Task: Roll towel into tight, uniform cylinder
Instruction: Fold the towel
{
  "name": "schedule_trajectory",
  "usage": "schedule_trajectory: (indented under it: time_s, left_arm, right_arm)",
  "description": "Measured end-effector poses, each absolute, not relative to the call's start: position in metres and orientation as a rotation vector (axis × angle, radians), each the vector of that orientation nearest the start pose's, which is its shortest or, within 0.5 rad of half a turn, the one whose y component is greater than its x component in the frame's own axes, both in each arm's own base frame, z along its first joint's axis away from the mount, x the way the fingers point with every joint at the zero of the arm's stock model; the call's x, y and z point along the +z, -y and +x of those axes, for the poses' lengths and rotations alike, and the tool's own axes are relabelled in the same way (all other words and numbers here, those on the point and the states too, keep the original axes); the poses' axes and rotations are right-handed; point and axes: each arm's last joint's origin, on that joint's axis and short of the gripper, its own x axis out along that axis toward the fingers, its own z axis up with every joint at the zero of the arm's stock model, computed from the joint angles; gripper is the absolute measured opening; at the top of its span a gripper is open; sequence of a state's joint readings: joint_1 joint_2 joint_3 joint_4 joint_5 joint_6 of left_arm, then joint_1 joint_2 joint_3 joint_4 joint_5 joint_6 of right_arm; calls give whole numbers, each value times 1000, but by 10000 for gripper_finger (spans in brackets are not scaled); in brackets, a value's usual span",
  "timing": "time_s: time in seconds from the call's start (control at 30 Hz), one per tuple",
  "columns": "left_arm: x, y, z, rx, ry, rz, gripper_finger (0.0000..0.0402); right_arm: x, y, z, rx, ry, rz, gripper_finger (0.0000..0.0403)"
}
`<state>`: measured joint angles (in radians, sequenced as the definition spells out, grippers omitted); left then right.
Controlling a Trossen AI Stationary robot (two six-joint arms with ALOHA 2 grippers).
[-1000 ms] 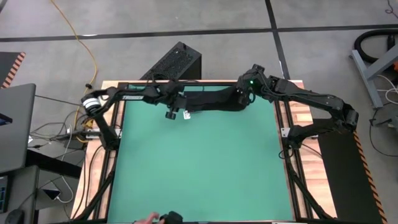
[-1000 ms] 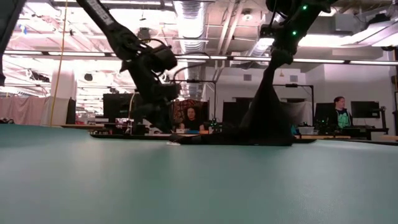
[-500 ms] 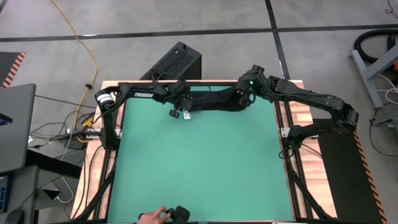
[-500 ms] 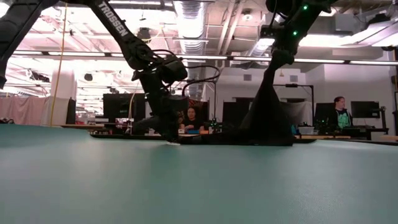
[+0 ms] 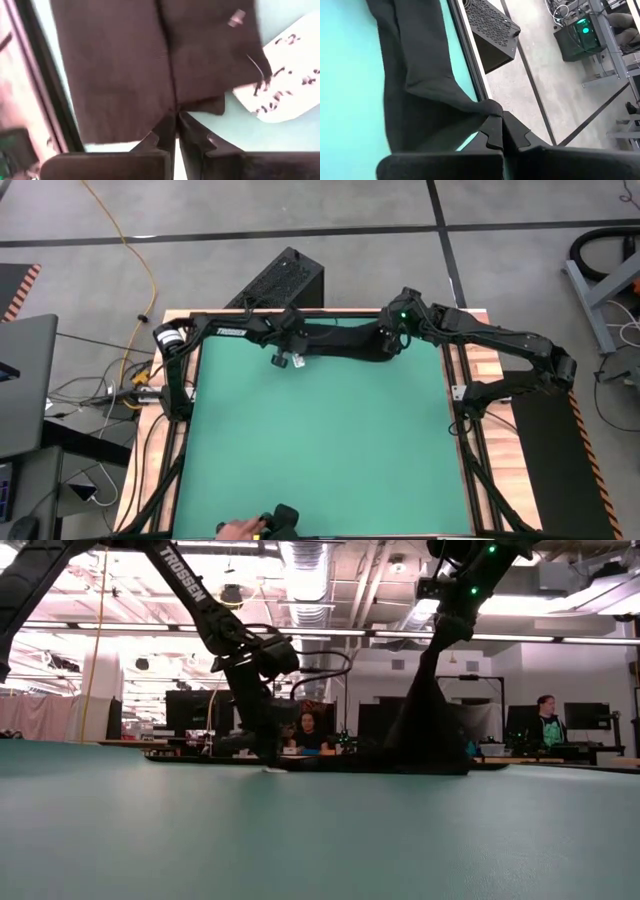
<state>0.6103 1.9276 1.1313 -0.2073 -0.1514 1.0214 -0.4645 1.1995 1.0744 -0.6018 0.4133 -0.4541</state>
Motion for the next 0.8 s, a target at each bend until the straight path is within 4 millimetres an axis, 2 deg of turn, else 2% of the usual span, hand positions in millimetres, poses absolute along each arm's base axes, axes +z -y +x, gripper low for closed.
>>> schedule_trajectory:
  time_s: [0.2, 0.4, 0.57, 0.8]
  left_arm:
    - [144, -222, 302, 250, -1333, 687, 0]
    - [180, -212, 304, 322, -1286, 590, 0]
    - [216, -197, 300, 352, -1259, 513, 0]
    - [247, -160, 284, 307, -1235, 344, 0]
  right_arm:
    - [316, 119, 215, -644, -924, -389, 5]
    - [315, 117, 215, -646, -923, -377, 5]
    - [314, 110, 217, -614, -942, -385, 4]
    - [311, 98, 220, -574, -957, -371, 4]
